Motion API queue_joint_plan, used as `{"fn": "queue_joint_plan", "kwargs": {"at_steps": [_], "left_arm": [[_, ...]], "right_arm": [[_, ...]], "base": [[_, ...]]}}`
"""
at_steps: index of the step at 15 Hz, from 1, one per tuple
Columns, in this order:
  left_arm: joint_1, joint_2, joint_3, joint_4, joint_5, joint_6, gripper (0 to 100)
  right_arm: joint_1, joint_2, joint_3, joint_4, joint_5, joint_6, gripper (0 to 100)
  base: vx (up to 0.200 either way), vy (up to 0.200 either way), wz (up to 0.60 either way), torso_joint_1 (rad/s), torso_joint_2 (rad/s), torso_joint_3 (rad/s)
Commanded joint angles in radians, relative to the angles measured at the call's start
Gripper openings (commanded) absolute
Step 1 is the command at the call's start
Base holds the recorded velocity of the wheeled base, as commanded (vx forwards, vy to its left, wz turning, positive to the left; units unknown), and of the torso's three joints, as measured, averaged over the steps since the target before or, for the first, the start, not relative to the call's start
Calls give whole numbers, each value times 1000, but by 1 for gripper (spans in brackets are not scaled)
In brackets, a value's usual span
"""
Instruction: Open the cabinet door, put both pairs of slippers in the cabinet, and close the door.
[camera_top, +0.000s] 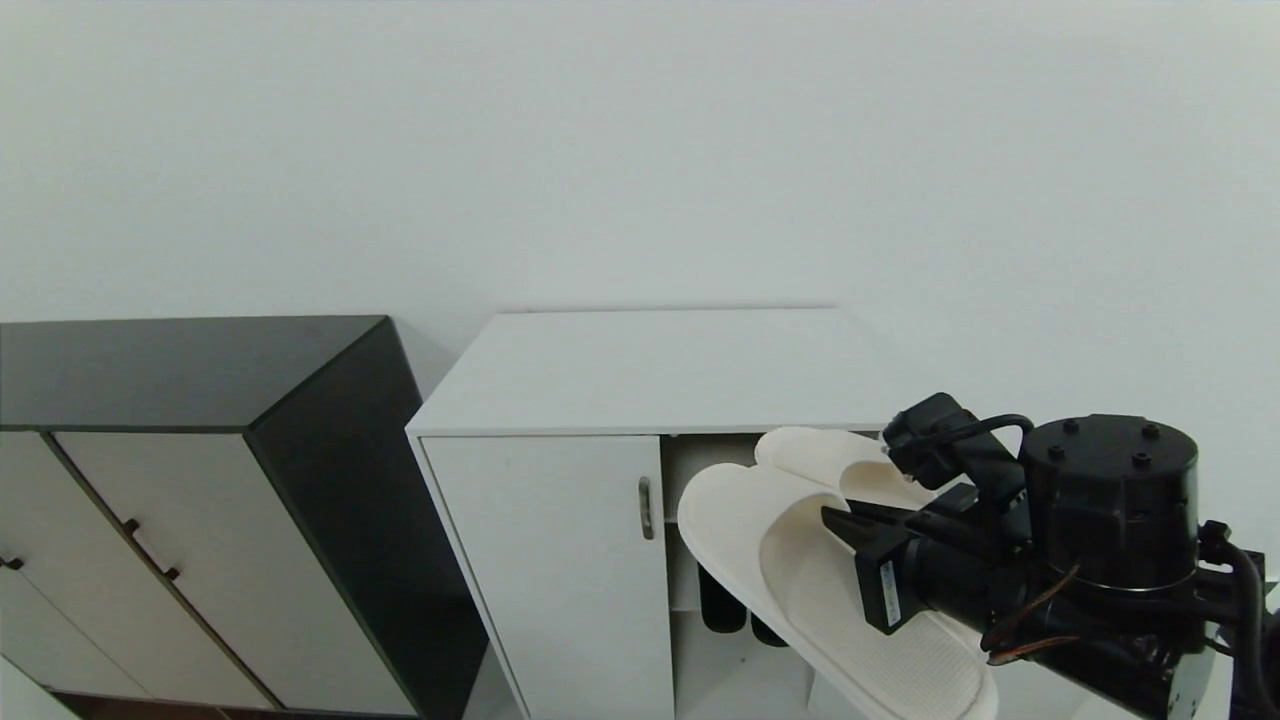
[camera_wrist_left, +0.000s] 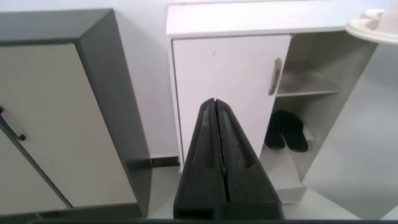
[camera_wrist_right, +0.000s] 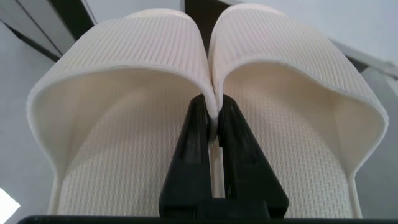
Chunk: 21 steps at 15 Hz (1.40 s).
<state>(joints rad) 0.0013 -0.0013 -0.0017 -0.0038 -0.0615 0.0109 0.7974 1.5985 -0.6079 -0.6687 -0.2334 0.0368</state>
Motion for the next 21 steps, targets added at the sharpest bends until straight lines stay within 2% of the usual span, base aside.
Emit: {"fn": "queue_joint_plan", "kwargs": {"at_steps": [1,12,21], "left_arm": [[0,1,0,-1,0,0,0],[0,1,0,-1,0,0,0],[0,1,0,-1,0,0,0]], "right_arm": [[0,4,2,0,0,0,0],[2,6,8,0,0,0,0],[3,14,10,0,-1,0,0]], "base": [[0,0,0,-227,535,305],[0,0,0,-211,529,313],[0,0,0,-157,479,321]]}}
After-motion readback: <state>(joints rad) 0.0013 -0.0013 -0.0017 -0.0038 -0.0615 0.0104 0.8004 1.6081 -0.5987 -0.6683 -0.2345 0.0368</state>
